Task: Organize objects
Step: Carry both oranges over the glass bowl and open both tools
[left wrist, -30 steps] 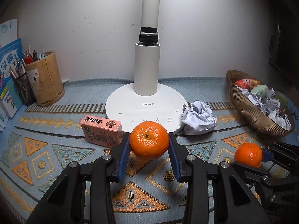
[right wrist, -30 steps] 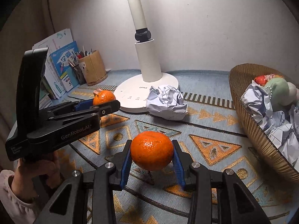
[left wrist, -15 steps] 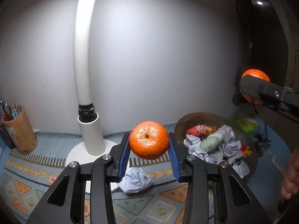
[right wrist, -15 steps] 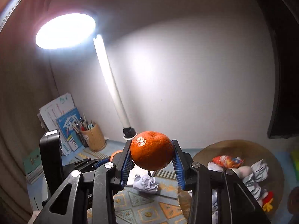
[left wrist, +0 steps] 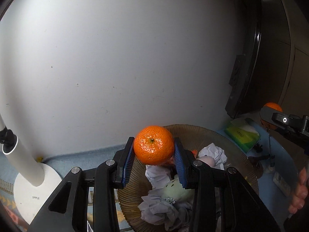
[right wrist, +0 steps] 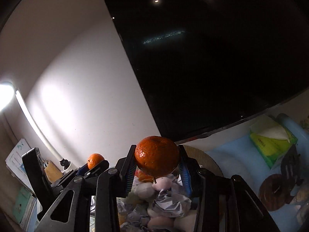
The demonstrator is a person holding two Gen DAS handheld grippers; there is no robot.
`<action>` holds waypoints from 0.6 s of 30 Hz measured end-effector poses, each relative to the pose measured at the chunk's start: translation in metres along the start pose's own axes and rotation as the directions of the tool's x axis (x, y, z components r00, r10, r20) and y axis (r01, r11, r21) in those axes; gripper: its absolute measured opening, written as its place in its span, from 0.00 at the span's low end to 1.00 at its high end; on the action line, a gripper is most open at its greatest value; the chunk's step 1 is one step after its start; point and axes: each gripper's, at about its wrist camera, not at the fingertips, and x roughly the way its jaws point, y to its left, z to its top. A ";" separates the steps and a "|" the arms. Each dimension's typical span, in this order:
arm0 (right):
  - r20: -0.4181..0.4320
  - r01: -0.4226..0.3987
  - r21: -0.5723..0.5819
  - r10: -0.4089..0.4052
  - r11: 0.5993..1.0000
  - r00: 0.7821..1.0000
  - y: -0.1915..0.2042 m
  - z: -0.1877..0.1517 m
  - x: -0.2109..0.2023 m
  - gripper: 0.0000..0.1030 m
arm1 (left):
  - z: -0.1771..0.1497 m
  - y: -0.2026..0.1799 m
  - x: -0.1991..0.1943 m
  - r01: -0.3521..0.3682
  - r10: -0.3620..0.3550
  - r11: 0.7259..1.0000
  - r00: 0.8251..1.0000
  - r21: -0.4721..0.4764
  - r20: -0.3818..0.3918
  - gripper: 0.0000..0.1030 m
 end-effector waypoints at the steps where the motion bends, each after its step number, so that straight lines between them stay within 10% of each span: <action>1: -0.009 0.005 -0.001 -0.005 1.000 1.000 -0.001 -0.001 0.001 0.38 | -0.002 -0.001 0.000 -0.015 0.015 1.000 1.000 0.006 0.010 0.34; 15: -0.129 0.108 0.007 -0.106 0.994 0.986 -0.022 -0.011 0.033 0.39 | -0.009 -0.013 0.020 0.023 -0.023 1.000 0.999 0.007 -0.040 0.35; 16: -0.144 0.111 0.015 -0.108 0.994 0.984 -0.025 -0.013 0.037 0.50 | -0.009 -0.014 0.023 0.027 -0.026 1.000 0.998 0.008 -0.050 0.39; 18: -0.156 0.122 0.040 -0.114 0.992 0.981 -0.029 -0.014 0.042 0.93 | -0.010 -0.016 0.031 0.041 -0.041 0.999 0.994 -0.007 -0.104 0.97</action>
